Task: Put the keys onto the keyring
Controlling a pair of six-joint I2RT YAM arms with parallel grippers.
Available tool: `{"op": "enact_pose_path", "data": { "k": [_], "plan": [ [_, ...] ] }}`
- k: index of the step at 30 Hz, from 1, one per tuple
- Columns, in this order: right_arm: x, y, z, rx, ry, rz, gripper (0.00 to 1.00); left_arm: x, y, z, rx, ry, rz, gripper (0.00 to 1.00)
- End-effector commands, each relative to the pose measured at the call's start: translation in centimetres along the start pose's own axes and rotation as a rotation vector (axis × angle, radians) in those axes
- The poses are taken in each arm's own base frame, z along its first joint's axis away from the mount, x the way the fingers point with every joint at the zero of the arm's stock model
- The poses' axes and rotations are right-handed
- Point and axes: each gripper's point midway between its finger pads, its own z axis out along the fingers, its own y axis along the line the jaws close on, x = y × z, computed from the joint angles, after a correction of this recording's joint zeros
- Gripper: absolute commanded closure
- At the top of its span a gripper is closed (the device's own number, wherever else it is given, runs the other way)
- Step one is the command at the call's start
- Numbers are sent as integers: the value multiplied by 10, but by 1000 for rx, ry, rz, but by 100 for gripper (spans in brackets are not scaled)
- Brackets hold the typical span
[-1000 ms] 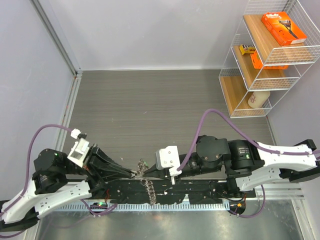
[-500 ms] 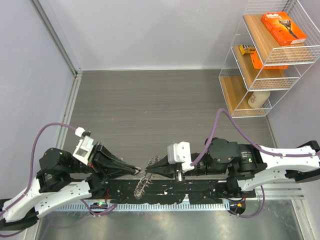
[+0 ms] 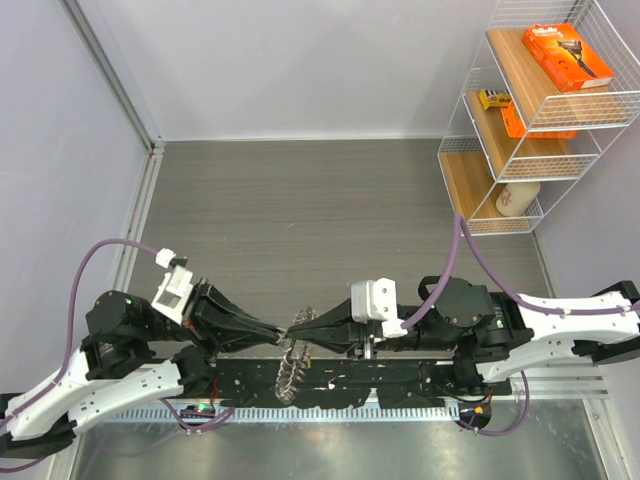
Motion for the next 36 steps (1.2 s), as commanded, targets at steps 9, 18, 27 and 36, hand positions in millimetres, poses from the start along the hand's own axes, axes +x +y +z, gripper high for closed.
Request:
{"op": "enact_pose_path", "data": {
  "k": [9,18,27,36],
  "plan": [
    [-68,-13,-22,64,-251,42,95,3,11,-9,-79,16,28,60],
    [-62,-15,-23,79,-241,49,95,-18,8,-18,-122,-28,75,19],
    [-51,-16,-19,97,-203,84,94,-45,3,-8,-108,-68,126,19],
    [-41,2,-15,7,-132,109,95,-64,0,3,-56,-95,323,17]
  ]
}}
